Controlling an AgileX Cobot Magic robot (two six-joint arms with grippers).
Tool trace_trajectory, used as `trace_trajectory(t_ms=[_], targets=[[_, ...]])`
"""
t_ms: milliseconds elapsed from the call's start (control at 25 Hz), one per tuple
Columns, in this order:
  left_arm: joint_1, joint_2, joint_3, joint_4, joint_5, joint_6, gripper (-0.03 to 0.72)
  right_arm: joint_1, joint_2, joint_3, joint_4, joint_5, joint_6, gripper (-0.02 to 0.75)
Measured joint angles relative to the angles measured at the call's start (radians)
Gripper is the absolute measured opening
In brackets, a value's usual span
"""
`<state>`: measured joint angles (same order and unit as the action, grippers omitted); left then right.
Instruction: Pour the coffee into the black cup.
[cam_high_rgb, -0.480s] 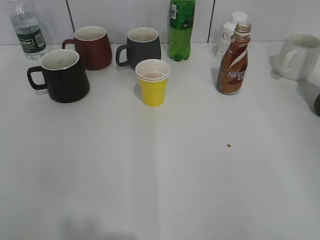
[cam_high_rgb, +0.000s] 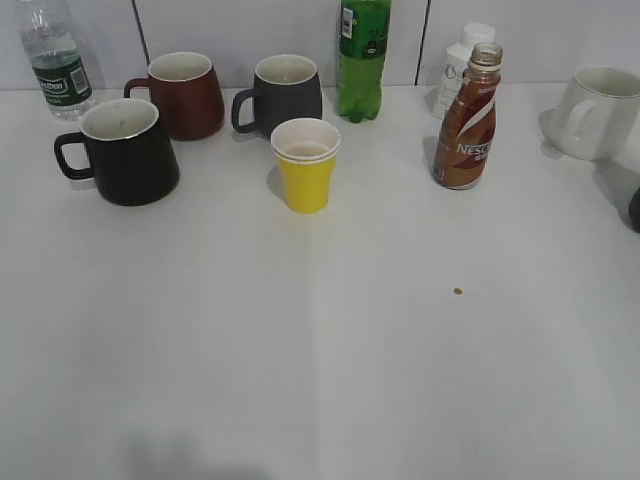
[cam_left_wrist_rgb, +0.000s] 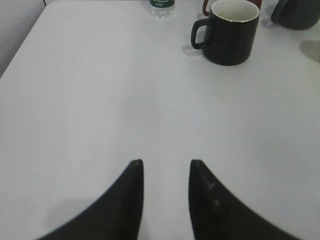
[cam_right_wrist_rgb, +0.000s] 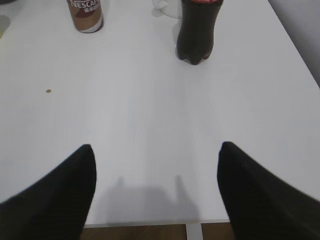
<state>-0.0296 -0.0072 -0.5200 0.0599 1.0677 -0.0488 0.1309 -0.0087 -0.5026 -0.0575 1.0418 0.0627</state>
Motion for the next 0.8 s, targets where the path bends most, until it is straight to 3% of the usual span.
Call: trace_trajectory(t_ms=[600, 720, 800], targets=[[0.0, 0.0, 0.0, 0.0, 0.0, 0.0, 0.251, 0.0, 0.0, 0.0, 0.0, 0.0, 0.0, 0.589], [0.0, 0.0, 0.0, 0.0, 0.0, 0.0, 0.372, 0.0, 0.0, 0.0, 0.0, 0.0, 0.0, 0.589], [0.0, 0.0, 0.0, 0.0, 0.0, 0.0, 0.514, 0.0, 0.0, 0.0, 0.0, 0.0, 0.0, 0.589]])
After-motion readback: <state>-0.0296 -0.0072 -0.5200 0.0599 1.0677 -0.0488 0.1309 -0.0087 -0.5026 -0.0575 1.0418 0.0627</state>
